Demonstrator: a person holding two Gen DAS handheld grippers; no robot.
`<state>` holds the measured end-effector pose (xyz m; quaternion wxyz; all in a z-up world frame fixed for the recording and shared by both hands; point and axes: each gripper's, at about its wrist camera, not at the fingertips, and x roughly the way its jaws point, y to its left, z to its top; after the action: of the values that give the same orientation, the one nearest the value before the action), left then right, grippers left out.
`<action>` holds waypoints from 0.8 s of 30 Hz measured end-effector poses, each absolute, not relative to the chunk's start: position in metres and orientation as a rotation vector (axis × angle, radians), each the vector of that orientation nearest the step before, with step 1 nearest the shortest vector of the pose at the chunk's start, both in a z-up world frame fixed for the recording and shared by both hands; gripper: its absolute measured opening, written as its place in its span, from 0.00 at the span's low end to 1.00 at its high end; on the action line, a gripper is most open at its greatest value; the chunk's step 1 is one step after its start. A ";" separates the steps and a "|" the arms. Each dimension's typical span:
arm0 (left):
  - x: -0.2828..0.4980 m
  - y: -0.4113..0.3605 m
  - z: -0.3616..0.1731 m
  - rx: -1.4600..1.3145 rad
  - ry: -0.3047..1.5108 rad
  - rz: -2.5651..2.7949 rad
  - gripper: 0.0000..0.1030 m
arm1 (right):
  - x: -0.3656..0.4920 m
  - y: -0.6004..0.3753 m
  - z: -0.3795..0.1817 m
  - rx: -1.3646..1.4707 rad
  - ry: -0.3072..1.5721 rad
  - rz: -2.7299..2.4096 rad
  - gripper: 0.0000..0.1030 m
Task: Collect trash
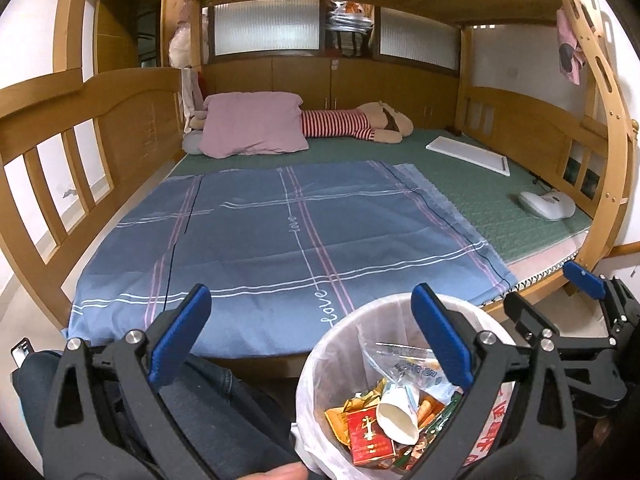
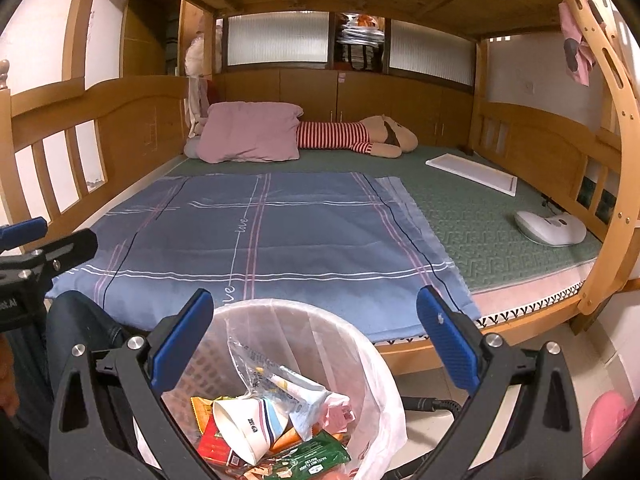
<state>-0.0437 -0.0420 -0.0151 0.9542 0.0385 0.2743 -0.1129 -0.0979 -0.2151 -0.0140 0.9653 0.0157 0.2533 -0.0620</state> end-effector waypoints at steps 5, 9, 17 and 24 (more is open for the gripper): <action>-0.043 -0.043 -0.018 0.086 0.565 -0.221 0.97 | -0.099 -0.216 -0.014 0.036 0.511 -0.128 0.96; -0.043 -0.044 -0.019 0.089 0.570 -0.221 0.97 | -0.098 -0.218 -0.014 0.048 0.514 -0.129 0.97; -0.043 -0.044 -0.020 0.090 0.574 -0.217 0.97 | -0.097 -0.216 -0.015 0.054 0.518 -0.127 0.97; -0.042 -0.044 -0.021 0.093 0.580 -0.217 0.97 | -0.098 -0.216 -0.015 0.057 0.517 -0.128 0.97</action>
<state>-0.0420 -0.0442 -0.0212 0.9513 0.0459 0.2854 -0.1067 -0.0977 -0.2162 -0.0152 0.9643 0.0279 0.2556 -0.0632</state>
